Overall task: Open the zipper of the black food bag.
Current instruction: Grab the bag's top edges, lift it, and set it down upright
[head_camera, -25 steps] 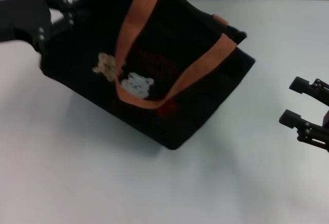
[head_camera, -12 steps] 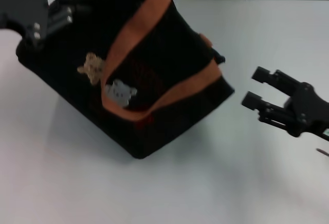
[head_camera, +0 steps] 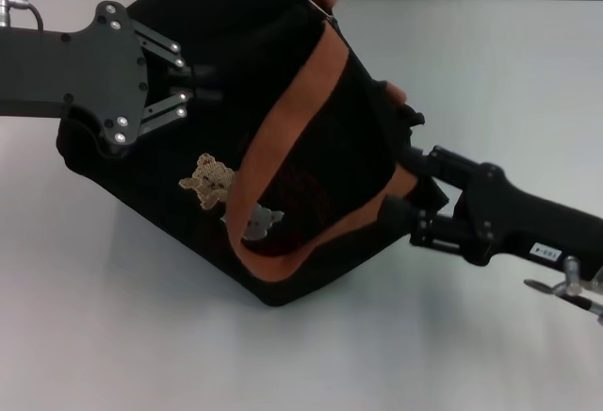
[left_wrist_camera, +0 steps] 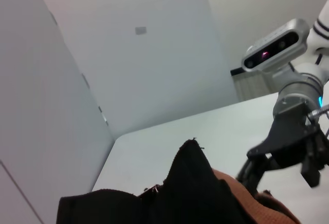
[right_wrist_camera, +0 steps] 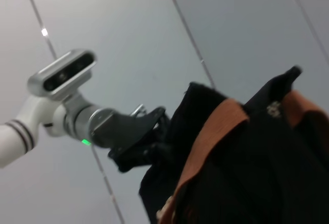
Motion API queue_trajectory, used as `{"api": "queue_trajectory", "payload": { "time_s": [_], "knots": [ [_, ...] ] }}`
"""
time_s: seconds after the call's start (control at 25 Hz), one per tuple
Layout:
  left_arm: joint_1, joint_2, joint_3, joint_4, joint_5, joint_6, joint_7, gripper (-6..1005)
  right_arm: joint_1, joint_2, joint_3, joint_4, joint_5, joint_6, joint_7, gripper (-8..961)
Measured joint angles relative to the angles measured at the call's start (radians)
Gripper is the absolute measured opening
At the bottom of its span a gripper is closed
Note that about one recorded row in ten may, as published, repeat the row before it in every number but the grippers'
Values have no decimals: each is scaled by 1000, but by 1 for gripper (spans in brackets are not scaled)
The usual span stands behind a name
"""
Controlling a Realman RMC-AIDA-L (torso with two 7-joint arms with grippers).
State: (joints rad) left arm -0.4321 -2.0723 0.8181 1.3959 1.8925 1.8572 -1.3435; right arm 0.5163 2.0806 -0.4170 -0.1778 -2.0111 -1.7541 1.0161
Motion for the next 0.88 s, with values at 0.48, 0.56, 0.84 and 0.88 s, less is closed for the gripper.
{"api": "queue_trajectory", "payload": {
  "time_s": [0.48, 0.56, 0.84, 0.88],
  "knots": [
    [9, 0, 39, -1, -122, 9, 7, 98, 41, 7, -119, 58, -1, 97, -9, 826],
    [11, 0, 48, -2, -124, 8, 7, 99, 40, 7, -119, 59, -1, 97, -10, 826],
    [19, 0, 80, -54, -127, 4, 42, 99, -46, -1, -99, -55, 7, -13, -9, 826],
    [14, 1, 80, -82, -124, 4, 54, 99, -78, -2, -67, -92, 17, -46, -8, 826]
  ]
}}
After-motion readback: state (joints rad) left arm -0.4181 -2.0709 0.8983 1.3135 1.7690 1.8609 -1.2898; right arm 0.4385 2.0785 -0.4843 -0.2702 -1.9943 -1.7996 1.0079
